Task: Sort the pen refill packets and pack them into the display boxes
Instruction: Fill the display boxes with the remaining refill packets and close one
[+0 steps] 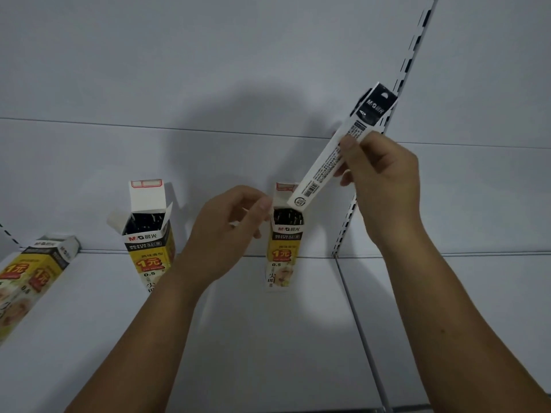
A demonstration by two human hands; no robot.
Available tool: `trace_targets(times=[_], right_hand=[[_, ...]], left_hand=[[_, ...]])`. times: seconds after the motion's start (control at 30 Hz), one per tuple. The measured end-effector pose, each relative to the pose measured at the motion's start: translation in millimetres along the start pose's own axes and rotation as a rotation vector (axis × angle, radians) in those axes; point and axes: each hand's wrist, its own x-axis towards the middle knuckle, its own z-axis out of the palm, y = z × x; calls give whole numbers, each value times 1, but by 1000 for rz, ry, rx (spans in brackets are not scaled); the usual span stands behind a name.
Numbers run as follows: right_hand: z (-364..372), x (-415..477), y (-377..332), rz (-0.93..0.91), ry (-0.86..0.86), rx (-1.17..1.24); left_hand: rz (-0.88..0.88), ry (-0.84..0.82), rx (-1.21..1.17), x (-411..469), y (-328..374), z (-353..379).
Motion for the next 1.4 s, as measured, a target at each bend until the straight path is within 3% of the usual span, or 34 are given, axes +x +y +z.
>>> trace_targets(times=[0.1,0.43,0.87,1.1,1.4], right_hand=[[5,3,7,-22,-35,-81],[20,0,27,-17,-141,-150],[16,-11,44,-16,-296,-349],[8,0,26,-62,-243,-217],[16,-8,39,-81,-410,-451]], left_hand=[[-9,58,111,-5,-15,5],[-148,-190,171,-5,-43,29],[-169,-180,108,-8,-45,31],[-169,-184,104,-8,-46,32],[-172,-176,88,-8,-46,33]])
